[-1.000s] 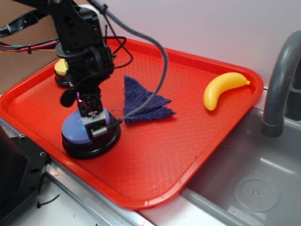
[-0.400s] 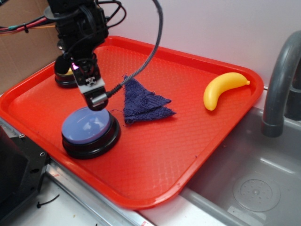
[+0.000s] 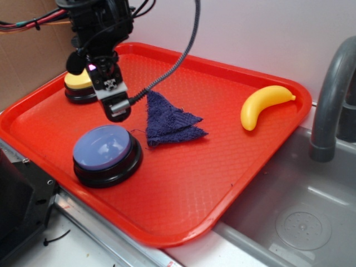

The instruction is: Push the purple button.

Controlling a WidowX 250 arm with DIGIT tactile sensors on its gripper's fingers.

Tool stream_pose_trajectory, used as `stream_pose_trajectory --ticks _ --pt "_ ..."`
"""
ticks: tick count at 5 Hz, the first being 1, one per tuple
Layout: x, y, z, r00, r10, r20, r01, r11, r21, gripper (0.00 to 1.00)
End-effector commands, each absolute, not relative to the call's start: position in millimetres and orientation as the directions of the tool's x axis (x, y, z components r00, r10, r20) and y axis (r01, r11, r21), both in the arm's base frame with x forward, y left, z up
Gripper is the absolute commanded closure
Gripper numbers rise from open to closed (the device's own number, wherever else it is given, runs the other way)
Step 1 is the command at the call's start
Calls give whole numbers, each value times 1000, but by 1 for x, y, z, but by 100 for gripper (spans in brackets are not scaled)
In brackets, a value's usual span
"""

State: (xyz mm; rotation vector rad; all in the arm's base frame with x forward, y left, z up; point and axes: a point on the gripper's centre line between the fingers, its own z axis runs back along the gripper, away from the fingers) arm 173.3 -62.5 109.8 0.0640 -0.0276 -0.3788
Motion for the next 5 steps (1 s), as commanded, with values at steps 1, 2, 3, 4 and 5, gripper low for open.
stream_pose_trajectory --ticks 1,2,3,4,5 --pt "176 -66 138 932 -356 63 352 933 75 0" --pt "173 -68 145 935 -349 69 344 936 72 0" --pt "169 -69 153 936 -343 83 337 938 77 0" --pt "165 -70 161 938 -335 91 328 941 81 0" --pt "159 -68 167 943 -320 88 313 946 82 0"
